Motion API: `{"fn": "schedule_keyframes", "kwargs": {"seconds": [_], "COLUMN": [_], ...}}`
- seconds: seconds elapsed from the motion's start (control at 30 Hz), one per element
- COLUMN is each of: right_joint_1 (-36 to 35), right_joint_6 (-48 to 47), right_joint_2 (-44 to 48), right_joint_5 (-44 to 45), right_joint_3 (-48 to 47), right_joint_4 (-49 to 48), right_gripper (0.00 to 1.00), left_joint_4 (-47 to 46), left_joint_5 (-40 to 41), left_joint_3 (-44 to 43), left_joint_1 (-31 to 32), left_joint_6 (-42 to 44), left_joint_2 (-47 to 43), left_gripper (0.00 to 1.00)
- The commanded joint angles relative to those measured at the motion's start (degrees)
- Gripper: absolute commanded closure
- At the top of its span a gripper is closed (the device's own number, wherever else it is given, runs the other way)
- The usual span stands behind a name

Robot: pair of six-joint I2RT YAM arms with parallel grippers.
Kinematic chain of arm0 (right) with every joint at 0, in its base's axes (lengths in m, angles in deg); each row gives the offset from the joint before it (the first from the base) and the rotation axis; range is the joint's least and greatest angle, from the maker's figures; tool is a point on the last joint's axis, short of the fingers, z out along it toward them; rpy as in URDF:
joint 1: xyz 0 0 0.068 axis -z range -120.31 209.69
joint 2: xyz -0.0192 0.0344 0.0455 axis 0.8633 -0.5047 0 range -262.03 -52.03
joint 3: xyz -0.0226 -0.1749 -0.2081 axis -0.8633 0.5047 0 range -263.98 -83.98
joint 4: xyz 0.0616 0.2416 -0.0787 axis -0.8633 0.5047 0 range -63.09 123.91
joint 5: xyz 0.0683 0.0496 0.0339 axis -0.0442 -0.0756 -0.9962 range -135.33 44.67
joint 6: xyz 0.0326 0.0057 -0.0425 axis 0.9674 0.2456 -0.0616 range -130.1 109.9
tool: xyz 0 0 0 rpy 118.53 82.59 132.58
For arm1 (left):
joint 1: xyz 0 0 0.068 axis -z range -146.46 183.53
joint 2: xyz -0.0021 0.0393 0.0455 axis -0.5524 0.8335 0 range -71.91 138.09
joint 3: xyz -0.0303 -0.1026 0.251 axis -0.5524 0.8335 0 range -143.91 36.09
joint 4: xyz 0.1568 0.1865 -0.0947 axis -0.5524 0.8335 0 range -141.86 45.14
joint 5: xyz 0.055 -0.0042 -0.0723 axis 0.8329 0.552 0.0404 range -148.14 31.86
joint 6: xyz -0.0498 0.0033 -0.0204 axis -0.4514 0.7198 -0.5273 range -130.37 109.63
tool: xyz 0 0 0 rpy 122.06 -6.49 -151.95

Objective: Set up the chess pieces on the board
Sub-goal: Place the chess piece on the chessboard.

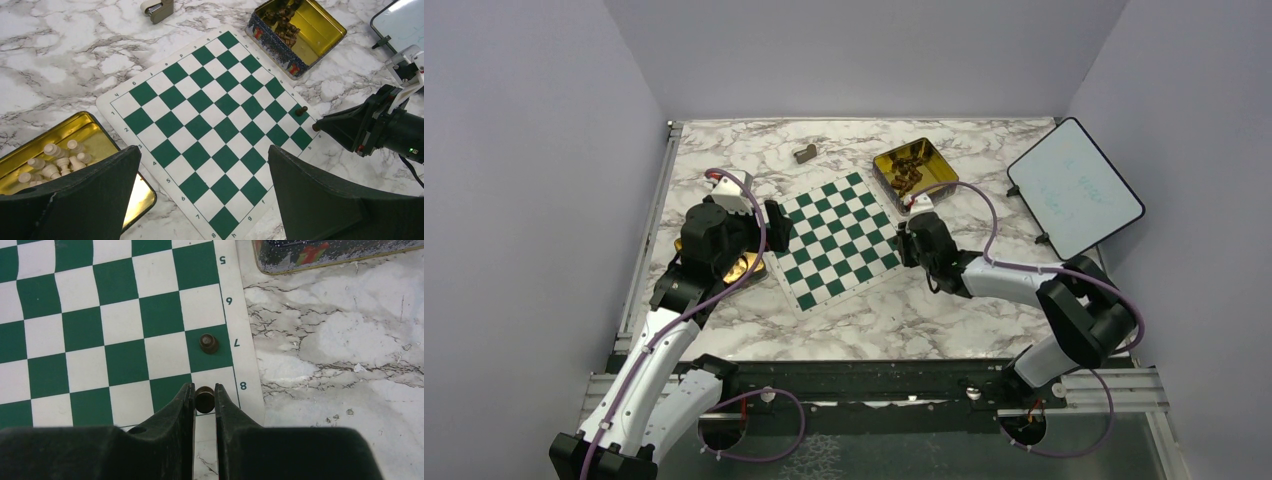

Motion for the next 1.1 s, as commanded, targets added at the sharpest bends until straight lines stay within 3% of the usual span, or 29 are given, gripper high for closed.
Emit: {"fn": "schedule_keyframes", "kwargs": {"seconds": [0.0, 1.07], "right_joint_1": [-0.37, -0.50], "right_joint_6": [-0.51, -0.92], "right_joint_2": [-0.94, -4.69], "right_joint_5": [1.93, 4.33], "right_joint_3": [0.59, -0.60], "right_joint_4": [-3.07, -3.82], "right_gripper": [0.84, 0.81], "left_joint_4": [-0.25, -0.13], "left_joint_5": [-0.05, 0.12], "left_joint_3": [0.35, 0.35], "left_joint_1": [0.37, 0.44], "left_joint_6": [-0.21, -0.06], "left_joint_2": [-0.80, -1.57], "left_gripper": [0.01, 0.01]}}
